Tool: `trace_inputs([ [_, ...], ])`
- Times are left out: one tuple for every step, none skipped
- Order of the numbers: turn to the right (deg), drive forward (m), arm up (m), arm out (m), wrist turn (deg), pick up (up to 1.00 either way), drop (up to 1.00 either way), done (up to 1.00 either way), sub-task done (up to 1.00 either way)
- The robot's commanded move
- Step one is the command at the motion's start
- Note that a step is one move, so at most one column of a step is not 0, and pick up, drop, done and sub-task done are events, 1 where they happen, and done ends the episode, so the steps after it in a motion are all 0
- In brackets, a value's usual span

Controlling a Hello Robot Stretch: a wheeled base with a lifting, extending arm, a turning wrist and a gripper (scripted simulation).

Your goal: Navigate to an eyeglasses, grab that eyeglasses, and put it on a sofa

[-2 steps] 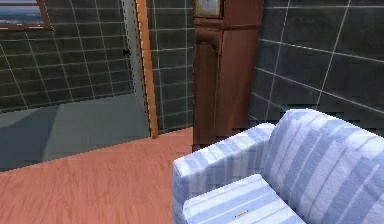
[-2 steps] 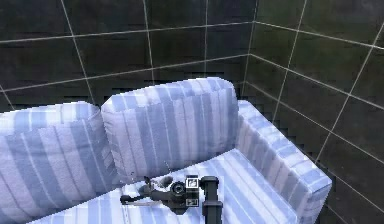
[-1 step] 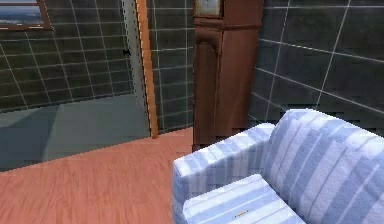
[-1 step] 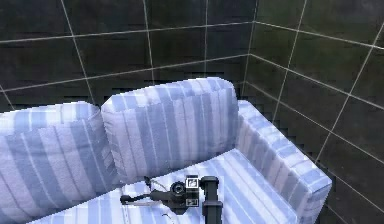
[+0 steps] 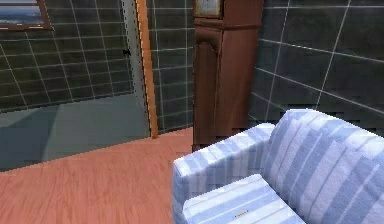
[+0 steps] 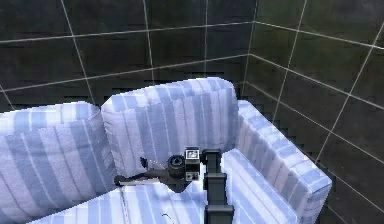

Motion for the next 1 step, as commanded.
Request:
trace_inputs([
  [0.0, 0.00, 0.00, -0.08, 0.0, 0.00, 0.00, 0.00, 0.00],
])
